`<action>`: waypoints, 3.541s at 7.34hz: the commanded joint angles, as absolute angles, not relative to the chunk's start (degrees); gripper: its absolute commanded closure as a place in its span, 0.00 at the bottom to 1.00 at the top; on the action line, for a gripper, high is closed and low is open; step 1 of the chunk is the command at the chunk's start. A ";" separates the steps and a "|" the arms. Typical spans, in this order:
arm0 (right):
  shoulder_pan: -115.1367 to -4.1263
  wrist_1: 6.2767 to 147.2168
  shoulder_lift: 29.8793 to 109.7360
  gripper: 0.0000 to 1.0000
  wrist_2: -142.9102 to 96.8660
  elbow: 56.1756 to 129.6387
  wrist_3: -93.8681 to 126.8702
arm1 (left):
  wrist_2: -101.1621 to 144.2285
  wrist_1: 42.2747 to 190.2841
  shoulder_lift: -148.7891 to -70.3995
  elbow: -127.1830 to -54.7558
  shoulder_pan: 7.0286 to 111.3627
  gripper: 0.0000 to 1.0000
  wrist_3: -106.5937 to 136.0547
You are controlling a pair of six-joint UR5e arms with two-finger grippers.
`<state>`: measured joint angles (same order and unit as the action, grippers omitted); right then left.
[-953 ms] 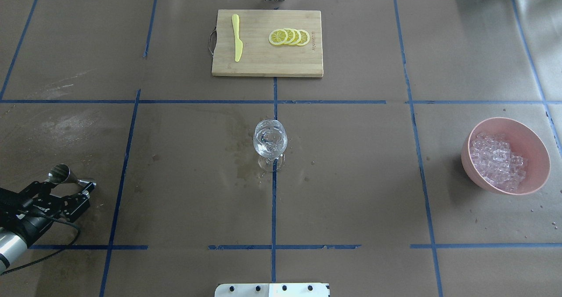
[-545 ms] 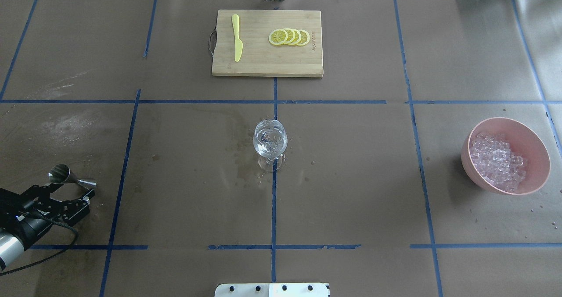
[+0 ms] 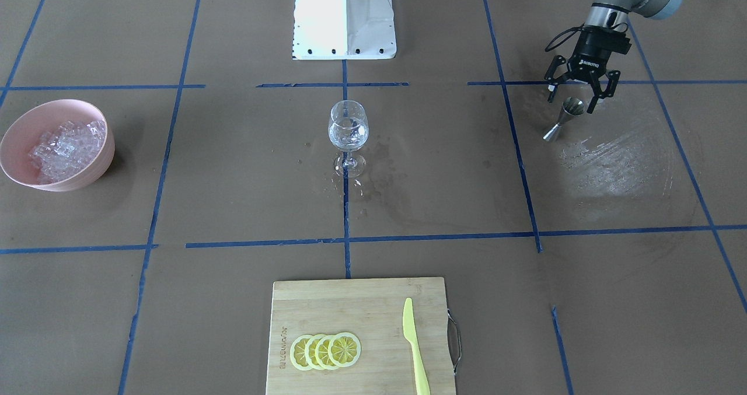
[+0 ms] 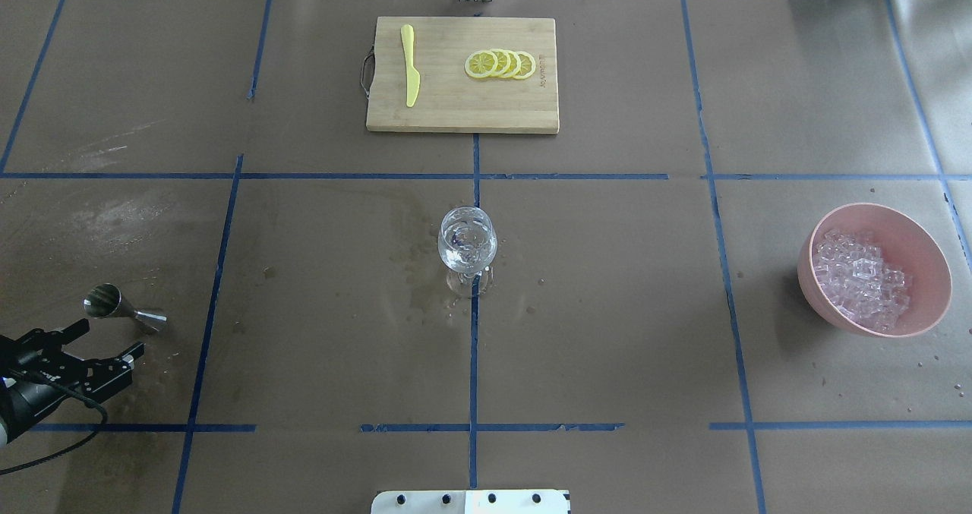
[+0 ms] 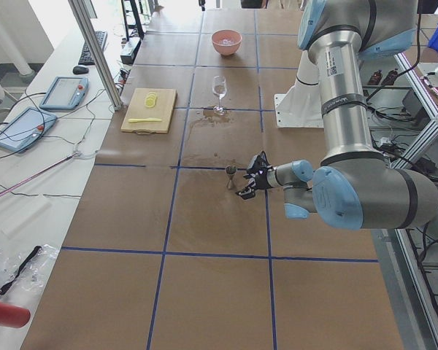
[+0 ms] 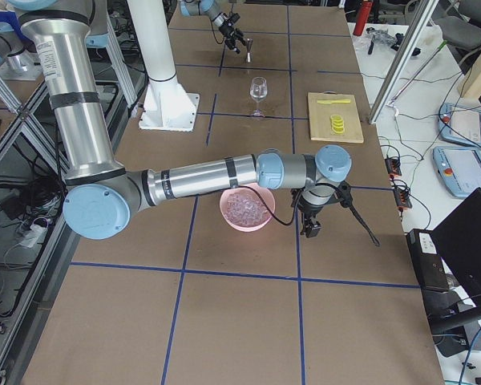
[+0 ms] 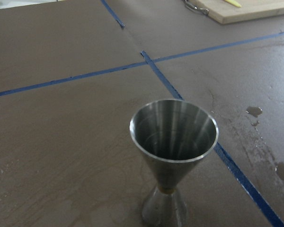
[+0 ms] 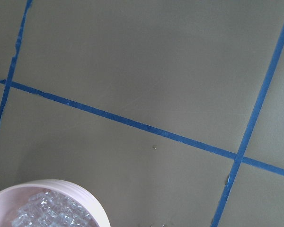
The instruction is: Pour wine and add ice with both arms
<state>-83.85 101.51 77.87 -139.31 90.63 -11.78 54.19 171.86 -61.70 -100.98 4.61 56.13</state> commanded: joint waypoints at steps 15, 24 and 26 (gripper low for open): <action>-84.02 101.42 77.00 0.00 -137.65 93.78 -10.28 | 133.46 154.77 -66.70 -104.38 70.12 0.01 31.20; -84.02 101.51 79.19 0.00 -136.85 96.58 -9.58 | 135.79 132.71 -72.77 -115.57 72.60 0.01 29.18; -82.19 101.51 82.34 0.00 -137.81 102.79 -4.35 | 135.62 132.80 -72.86 -115.66 73.29 0.01 29.18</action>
